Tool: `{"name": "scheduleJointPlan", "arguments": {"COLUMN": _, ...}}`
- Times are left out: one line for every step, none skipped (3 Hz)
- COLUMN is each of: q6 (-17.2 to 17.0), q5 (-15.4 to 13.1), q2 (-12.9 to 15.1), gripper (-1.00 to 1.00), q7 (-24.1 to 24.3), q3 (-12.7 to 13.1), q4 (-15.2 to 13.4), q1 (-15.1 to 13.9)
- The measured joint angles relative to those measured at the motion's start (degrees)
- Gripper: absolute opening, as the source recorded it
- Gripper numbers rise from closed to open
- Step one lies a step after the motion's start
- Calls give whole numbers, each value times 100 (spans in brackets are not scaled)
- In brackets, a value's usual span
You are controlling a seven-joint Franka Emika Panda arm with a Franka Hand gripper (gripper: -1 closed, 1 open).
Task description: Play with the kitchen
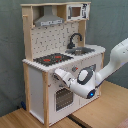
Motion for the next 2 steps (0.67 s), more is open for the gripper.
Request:
{"name": "scheduleJointPlan", "arguments": {"q6": 0, "q5": 0, "q2": 0, "gripper": -100, "q7": -679, "q3": 0, "q4": -3, "q1": 0}}
{"name": "scheduleJointPlan", "arguments": {"q6": -2, "q5": 0, "q2": 0, "gripper": -100, "q7": -1378, "q3": 0, "q4": -5, "q1": 0}}
